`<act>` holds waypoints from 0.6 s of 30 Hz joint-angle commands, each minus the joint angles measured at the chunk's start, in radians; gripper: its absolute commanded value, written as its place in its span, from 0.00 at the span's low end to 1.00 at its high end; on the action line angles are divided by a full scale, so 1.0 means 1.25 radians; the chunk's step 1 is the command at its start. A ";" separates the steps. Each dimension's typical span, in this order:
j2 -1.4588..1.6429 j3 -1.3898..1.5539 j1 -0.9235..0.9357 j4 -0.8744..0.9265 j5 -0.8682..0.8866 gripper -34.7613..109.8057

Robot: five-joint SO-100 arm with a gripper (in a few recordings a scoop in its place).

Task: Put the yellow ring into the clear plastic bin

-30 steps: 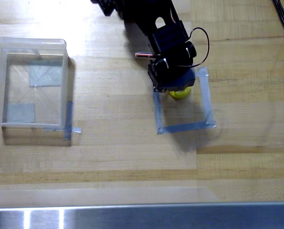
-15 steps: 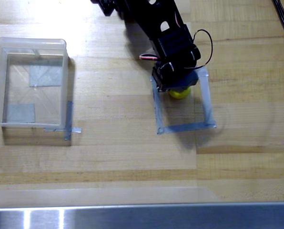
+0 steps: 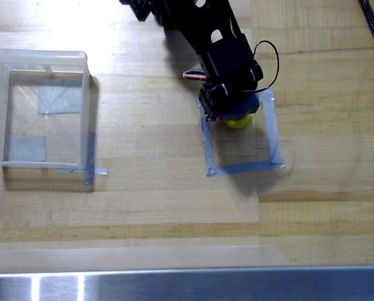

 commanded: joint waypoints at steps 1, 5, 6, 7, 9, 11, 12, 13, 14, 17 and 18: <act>0.028 -0.015 -0.013 0.017 0.006 0.24; 0.039 -0.017 -0.013 0.018 0.006 0.24; 0.042 -0.022 -0.013 0.021 0.002 0.24; 0.048 -0.025 -0.013 0.026 -0.001 0.24; 0.093 -0.032 -0.004 0.056 -0.009 0.24; 0.163 -0.049 0.042 0.113 -0.043 0.24; 0.198 -0.065 0.077 0.146 -0.072 0.24; 0.232 -0.087 0.119 0.179 -0.107 0.24; 0.263 -0.114 0.164 0.214 -0.144 0.24; 0.320 -0.220 0.331 0.314 -0.253 0.24; 0.323 -0.260 0.390 0.344 -0.283 0.24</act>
